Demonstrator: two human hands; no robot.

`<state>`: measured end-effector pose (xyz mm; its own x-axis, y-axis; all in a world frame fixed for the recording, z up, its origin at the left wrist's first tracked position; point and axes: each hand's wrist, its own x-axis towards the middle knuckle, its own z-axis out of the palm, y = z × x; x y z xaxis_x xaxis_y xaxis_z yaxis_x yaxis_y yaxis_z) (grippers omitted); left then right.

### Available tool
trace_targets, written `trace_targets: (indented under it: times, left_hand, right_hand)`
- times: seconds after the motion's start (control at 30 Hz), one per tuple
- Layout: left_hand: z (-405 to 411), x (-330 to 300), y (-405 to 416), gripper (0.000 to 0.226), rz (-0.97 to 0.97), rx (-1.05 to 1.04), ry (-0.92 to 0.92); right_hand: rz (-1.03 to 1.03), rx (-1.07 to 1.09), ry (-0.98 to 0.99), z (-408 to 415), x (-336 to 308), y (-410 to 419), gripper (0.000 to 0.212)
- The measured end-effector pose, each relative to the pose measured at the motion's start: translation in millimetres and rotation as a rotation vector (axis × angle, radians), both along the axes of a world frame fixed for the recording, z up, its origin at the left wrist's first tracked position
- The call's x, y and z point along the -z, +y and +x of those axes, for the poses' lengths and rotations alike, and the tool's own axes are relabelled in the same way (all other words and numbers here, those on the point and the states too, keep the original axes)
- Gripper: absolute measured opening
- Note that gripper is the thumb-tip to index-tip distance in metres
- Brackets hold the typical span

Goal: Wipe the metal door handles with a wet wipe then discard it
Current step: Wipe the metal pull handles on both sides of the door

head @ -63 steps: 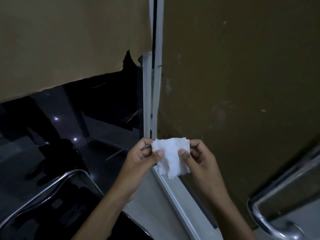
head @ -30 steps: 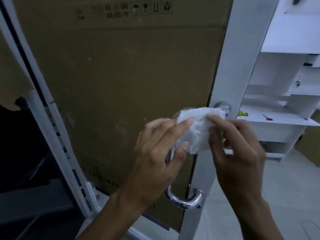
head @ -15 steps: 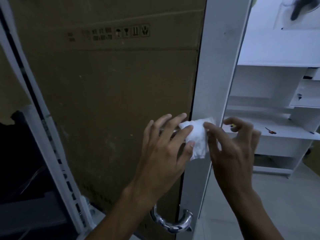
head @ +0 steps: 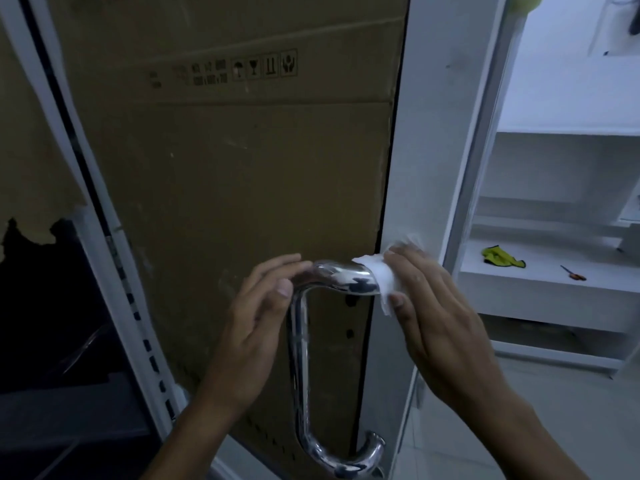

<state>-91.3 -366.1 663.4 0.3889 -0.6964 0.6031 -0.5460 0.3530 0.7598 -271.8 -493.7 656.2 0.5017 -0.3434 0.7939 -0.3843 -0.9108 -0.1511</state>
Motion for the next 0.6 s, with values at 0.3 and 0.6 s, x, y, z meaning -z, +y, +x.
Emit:
trace_targets:
  times: [0.3,0.6]
  left_hand:
    - [26,17,-1,0.052,0.174,0.1,0.244]
    - [39,18,-5,0.054,0.19,0.221,0.34]
  right_hand:
    - [-0.209,0.062,0.123,29,-13,20,0.042]
    - [-0.251,0.041,0.028,11,16,8,0.045]
